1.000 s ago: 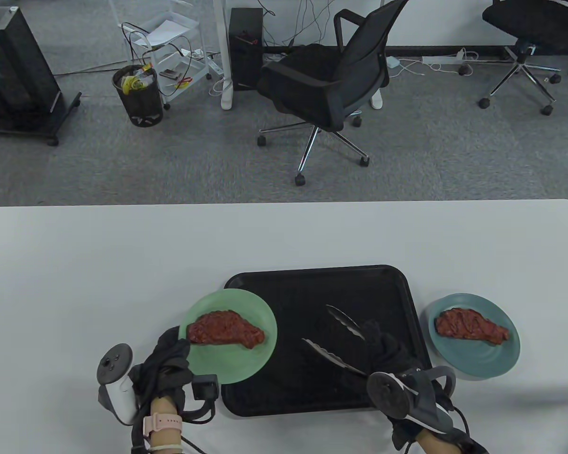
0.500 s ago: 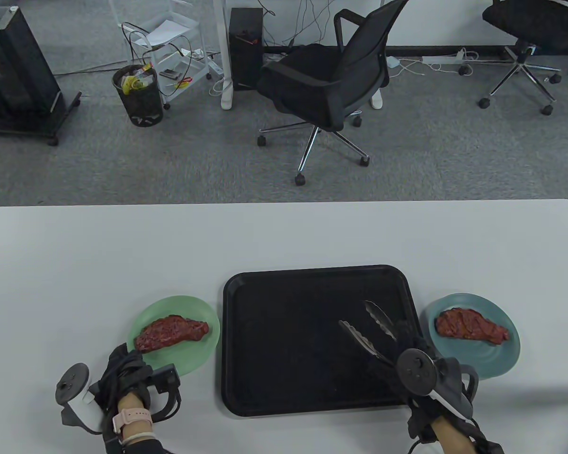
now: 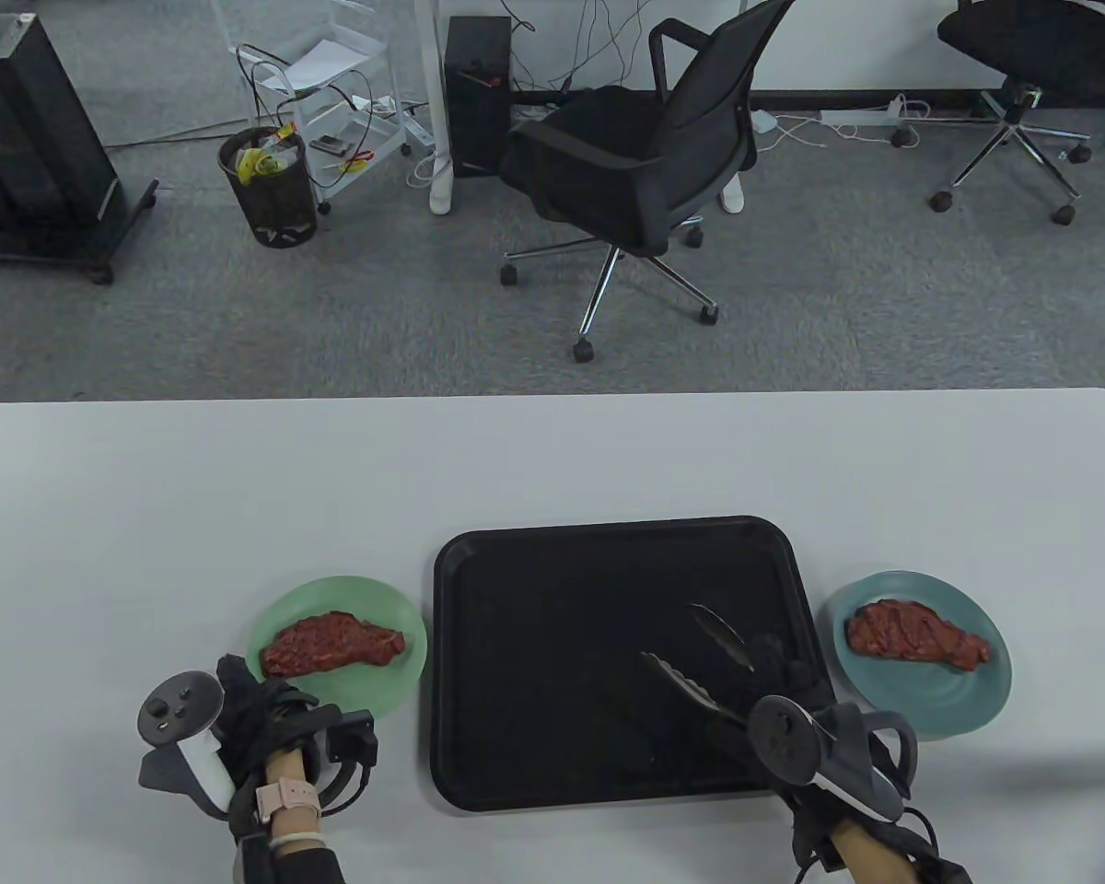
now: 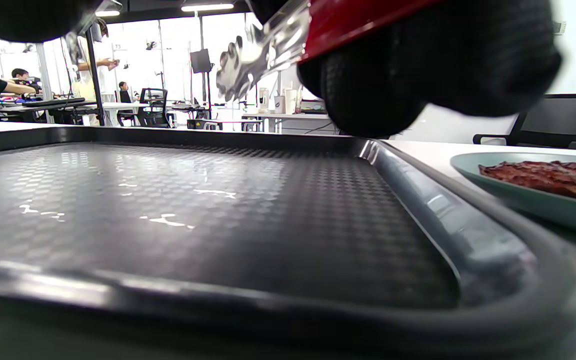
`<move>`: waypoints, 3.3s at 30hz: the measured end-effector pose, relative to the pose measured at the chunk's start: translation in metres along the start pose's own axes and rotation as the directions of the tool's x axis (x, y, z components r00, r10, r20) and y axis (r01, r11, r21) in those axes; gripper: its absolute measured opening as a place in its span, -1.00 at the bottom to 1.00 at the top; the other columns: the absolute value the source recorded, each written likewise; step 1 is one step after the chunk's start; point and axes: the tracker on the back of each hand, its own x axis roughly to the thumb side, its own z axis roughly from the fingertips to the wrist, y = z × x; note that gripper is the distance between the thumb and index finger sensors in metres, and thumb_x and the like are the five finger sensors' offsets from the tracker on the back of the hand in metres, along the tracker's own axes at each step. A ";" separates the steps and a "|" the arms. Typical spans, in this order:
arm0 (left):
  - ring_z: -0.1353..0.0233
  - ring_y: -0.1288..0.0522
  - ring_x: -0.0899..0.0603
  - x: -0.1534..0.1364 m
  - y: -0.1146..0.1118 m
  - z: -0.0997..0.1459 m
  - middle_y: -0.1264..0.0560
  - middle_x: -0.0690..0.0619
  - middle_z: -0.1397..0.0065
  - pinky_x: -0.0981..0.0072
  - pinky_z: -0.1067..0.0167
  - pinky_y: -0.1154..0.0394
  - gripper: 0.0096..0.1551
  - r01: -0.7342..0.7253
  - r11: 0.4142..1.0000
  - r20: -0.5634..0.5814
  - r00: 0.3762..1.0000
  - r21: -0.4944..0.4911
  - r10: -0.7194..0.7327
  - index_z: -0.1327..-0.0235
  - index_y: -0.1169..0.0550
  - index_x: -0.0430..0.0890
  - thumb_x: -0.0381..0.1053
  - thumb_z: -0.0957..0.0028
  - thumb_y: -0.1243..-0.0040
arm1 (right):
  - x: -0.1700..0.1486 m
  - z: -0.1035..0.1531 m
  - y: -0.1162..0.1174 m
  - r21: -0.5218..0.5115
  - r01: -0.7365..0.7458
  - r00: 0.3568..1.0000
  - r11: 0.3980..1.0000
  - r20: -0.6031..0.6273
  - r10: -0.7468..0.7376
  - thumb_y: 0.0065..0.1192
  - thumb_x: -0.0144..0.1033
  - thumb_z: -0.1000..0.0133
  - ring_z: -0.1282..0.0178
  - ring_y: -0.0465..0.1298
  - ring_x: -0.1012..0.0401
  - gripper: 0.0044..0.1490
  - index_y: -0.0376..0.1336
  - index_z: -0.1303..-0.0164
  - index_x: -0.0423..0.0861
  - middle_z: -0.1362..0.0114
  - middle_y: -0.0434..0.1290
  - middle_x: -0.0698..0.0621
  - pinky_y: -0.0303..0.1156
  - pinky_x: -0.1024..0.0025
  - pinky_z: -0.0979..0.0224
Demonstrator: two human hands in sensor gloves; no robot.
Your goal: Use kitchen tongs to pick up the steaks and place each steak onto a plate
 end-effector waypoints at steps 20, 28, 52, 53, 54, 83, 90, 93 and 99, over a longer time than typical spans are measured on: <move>-0.26 -0.38 -0.39 0.032 -0.008 0.033 -0.23 -0.29 -0.49 0.14 -0.02 -0.53 -0.23 0.524 0.839 0.180 0.820 0.148 -0.544 -0.52 -0.22 -0.12 -0.11 0.04 -0.08 | 0.008 0.004 0.005 0.042 -0.057 0.998 0.997 0.042 0.056 0.10 0.36 0.13 -0.03 0.51 -0.22 0.26 -0.04 -0.54 -0.30 -0.39 0.33 -0.37 0.52 -0.07 0.05; -0.22 -0.43 -0.37 0.080 -0.047 0.106 -0.29 -0.28 -0.45 0.16 0.02 -0.56 -0.23 0.335 0.942 0.619 0.742 -0.011 -0.257 -0.52 -0.22 -0.12 -0.07 0.03 -0.09 | 0.009 0.005 0.002 0.028 -0.057 0.998 0.998 0.043 0.056 0.10 0.36 0.12 -0.03 0.51 -0.22 0.26 -0.04 -0.54 -0.30 -0.40 0.33 -0.37 0.52 -0.08 0.05; -0.16 -0.47 -0.37 0.050 -0.098 0.126 -0.36 -0.27 -0.40 0.15 0.08 -0.58 -0.26 0.097 0.951 0.589 0.802 -0.294 0.101 -0.51 -0.25 -0.12 -0.06 0.01 -0.07 | 0.000 -0.009 0.024 0.066 -0.121 0.991 0.990 -0.051 0.124 0.11 0.34 0.11 -0.12 0.47 -0.25 0.25 -0.08 -0.56 -0.28 -0.44 0.29 -0.37 0.48 -0.12 -0.06; -0.16 -0.48 -0.37 0.049 -0.098 0.127 -0.36 -0.27 -0.40 0.15 0.08 -0.58 -0.26 0.102 0.951 0.593 0.800 -0.291 0.096 -0.51 -0.26 -0.12 -0.06 0.02 -0.07 | 0.000 -0.009 0.026 0.068 -0.145 0.987 0.987 -0.056 0.149 0.11 0.33 0.11 -0.14 0.46 -0.26 0.25 -0.07 -0.56 -0.27 -0.45 0.29 -0.38 0.48 -0.13 -0.07; -0.16 -0.48 -0.37 0.049 -0.100 0.128 -0.37 -0.27 -0.40 0.15 0.08 -0.58 -0.26 0.114 0.950 0.596 0.798 -0.291 0.086 -0.51 -0.26 -0.12 -0.06 0.01 -0.07 | 0.001 -0.010 0.029 0.077 -0.176 0.982 0.981 -0.055 0.180 0.11 0.33 0.11 -0.16 0.45 -0.26 0.24 -0.07 -0.56 -0.26 -0.46 0.28 -0.37 0.47 -0.13 -0.09; -0.16 -0.48 -0.37 0.052 -0.110 0.134 -0.37 -0.26 -0.40 0.14 0.08 -0.58 -0.26 0.090 0.929 0.609 0.777 -0.358 0.159 -0.51 -0.26 -0.12 -0.05 0.01 -0.06 | 0.019 -0.028 -0.013 -0.263 0.491 0.845 0.830 -0.086 -0.527 0.11 0.09 -0.01 -0.01 0.54 -0.09 -0.06 0.06 -0.49 -0.19 -0.30 0.44 -0.24 0.55 0.13 0.07; -0.16 -0.48 -0.37 0.051 -0.107 0.136 -0.36 -0.26 -0.40 0.14 0.07 -0.58 -0.26 0.082 0.928 0.606 0.778 -0.362 0.168 -0.51 -0.26 -0.12 -0.05 0.01 -0.06 | 0.005 -0.024 -0.002 -0.186 0.523 0.830 0.832 -0.109 -0.547 0.10 0.08 -0.02 0.02 0.56 -0.10 -0.09 0.09 -0.48 -0.20 -0.28 0.46 -0.26 0.56 0.13 0.10; -0.16 -0.48 -0.37 0.051 -0.108 0.137 -0.37 -0.26 -0.40 0.13 0.07 -0.57 -0.26 0.081 0.928 0.607 0.776 -0.365 0.171 -0.51 -0.26 -0.12 -0.05 0.01 -0.06 | 0.004 -0.023 -0.001 -0.196 0.550 0.812 0.812 -0.101 -0.574 0.10 0.07 -0.03 0.03 0.56 -0.10 -0.10 0.10 -0.48 -0.20 -0.27 0.47 -0.27 0.56 0.13 0.10; -0.16 -0.47 -0.37 0.050 -0.108 0.135 -0.36 -0.26 -0.40 0.13 0.07 -0.57 -0.26 0.088 0.927 0.605 0.779 -0.365 0.164 -0.51 -0.26 -0.12 -0.05 0.01 -0.06 | 0.007 -0.024 0.001 -0.175 0.524 0.833 0.833 -0.097 -0.544 0.10 0.07 -0.03 0.03 0.56 -0.10 -0.10 0.10 -0.48 -0.20 -0.27 0.47 -0.27 0.56 0.13 0.11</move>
